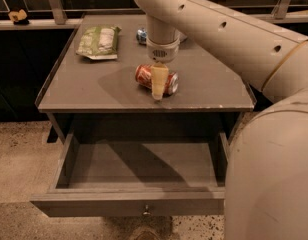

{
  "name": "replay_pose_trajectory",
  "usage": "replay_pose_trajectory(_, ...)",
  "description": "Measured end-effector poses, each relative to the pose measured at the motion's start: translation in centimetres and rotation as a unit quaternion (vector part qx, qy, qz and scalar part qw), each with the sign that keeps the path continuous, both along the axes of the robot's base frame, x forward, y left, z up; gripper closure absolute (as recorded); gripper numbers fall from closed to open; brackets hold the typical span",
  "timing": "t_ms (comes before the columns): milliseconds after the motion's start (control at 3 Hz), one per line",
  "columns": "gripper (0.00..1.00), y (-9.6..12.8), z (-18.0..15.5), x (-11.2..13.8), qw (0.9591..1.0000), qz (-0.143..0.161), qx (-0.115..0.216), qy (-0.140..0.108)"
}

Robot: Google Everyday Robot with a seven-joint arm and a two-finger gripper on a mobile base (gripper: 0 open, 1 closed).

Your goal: Place coke can into top drawer

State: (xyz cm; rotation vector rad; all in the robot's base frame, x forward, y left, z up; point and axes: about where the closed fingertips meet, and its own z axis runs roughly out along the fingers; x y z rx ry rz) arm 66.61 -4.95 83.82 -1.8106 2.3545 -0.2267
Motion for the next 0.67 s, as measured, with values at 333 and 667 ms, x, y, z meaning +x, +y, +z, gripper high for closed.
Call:
replay_pose_trajectory(333,0.36,0.0,0.0,0.0,1.0,0.0,0.0,0.0)
replay_pose_trajectory(667,0.6,0.0,0.0,0.0,1.0,0.0,0.0,0.0)
